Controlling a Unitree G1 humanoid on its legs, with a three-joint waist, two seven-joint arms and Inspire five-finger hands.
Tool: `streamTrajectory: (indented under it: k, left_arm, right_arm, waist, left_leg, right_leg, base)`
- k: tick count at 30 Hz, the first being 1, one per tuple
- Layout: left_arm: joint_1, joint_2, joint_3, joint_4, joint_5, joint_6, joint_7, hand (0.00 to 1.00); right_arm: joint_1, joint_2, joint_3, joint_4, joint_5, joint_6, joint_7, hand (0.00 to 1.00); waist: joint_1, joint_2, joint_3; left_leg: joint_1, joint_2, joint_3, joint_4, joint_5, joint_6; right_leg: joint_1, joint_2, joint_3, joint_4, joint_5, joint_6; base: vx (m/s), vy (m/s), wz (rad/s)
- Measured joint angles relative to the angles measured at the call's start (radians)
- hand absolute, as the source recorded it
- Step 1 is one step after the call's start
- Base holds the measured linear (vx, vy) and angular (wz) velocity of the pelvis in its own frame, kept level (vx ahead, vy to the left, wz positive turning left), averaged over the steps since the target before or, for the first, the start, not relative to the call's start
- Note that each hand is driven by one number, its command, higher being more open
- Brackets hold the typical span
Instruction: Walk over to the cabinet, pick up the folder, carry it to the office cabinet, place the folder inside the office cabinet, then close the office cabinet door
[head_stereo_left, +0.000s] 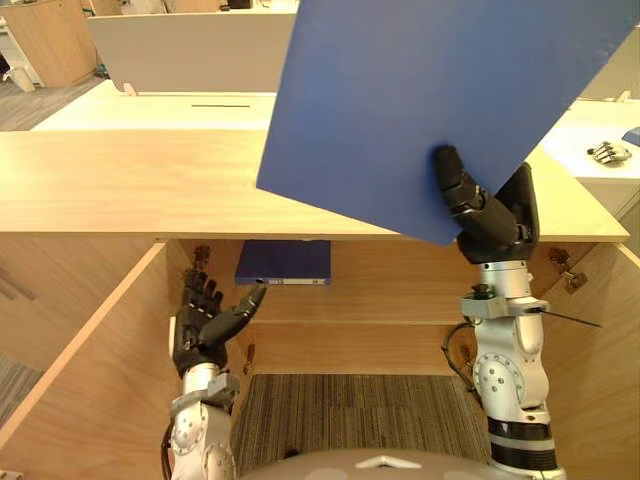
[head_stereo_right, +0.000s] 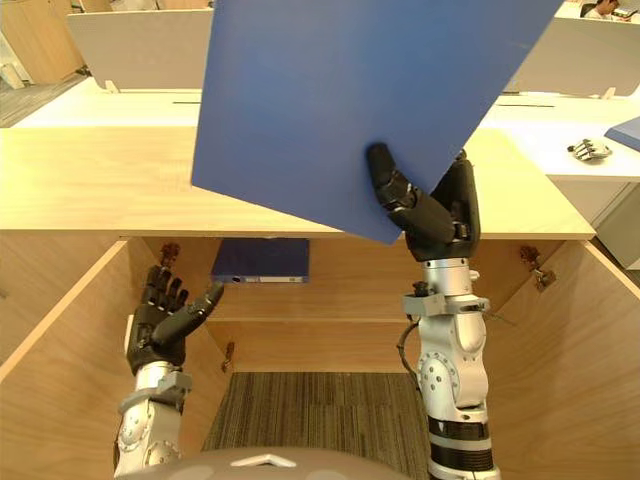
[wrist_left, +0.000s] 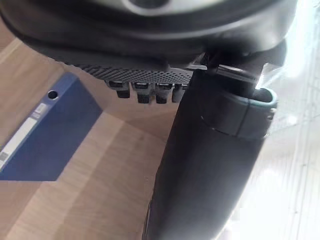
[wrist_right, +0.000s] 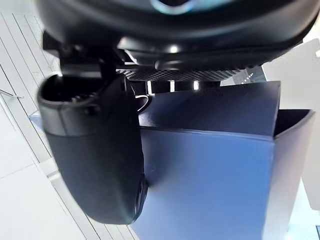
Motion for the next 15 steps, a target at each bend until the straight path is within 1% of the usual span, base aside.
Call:
streamTrajectory:
  k: [3, 5, 9, 10, 14, 15]
  left_arm:
    - [0.000, 0.009, -0.028, 0.048, 0.030, 0.003, -0.011, 1.00]
    - [-0.001, 0.025, -0.048, 0.079, 0.062, 0.018, -0.024, 1.00]
    - [-0.007, 0.048, -0.092, 0.141, 0.124, 0.032, -0.050, 1.00]
    - [-0.015, 0.059, -0.104, 0.173, 0.144, 0.034, -0.066, 1.00]
    - [-0.032, 0.081, -0.109, 0.255, 0.207, 0.040, -0.067, 1.00]
    - [-0.047, 0.098, -0.110, 0.301, 0.239, 0.042, -0.065, 1.00]
  right_arm:
    - [0.000, -0.013, 0.048, -0.003, 0.000, 0.003, 0.002, 0.00]
    - [0.000, -0.030, 0.082, -0.004, -0.006, 0.007, 0.008, 0.00]
    - [0.000, -0.056, 0.149, -0.003, -0.048, 0.035, 0.039, 0.00]
    - [0.000, -0.067, 0.182, -0.003, -0.065, 0.037, 0.045, 0.00]
    - [0.003, -0.082, 0.243, 0.020, -0.120, 0.044, 0.069, 0.00]
    - [0.005, -0.088, 0.276, 0.047, -0.130, 0.045, 0.079, 0.00]
  waist:
    - [0.000, 0.003, 0.002]
    - [0.000, 0.004, 0.003]
    - [0.000, 0.008, 0.008]
    - [0.000, 0.009, 0.013]
    - [-0.001, 0.011, 0.014]
    - [-0.001, 0.011, 0.014]
  left_leg:
    - [-0.003, 0.002, 0.000, 0.000, 0.000, 0.001]
    - [-0.003, 0.003, 0.000, 0.000, 0.000, 0.000]
    - [-0.003, 0.006, 0.003, 0.000, -0.002, -0.003]
    - [-0.003, 0.006, 0.004, 0.000, -0.002, -0.003]
    - [-0.004, 0.008, 0.012, 0.000, -0.004, -0.005]
    - [-0.007, 0.011, 0.016, 0.000, -0.003, -0.006]
  right_leg:
    - [-0.002, 0.002, 0.000, 0.000, -0.001, -0.002]
    - [-0.002, 0.003, 0.000, -0.001, -0.003, -0.003]
    - [-0.004, 0.006, 0.003, -0.001, -0.004, -0.005]
    - [-0.005, 0.007, 0.004, 0.000, -0.004, -0.005]
    - [-0.012, 0.011, 0.011, 0.002, -0.005, -0.007]
    - [-0.018, 0.013, 0.014, 0.005, -0.006, -0.008]
  base:
    - [0.00, 0.000, 0.00]
    - [0.00, 0.000, 0.00]
    - [0.00, -0.001, -0.01]
    - [-0.01, -0.002, -0.03]
    - [0.00, 0.000, -0.07]
    - [-0.01, -0.002, -0.07]
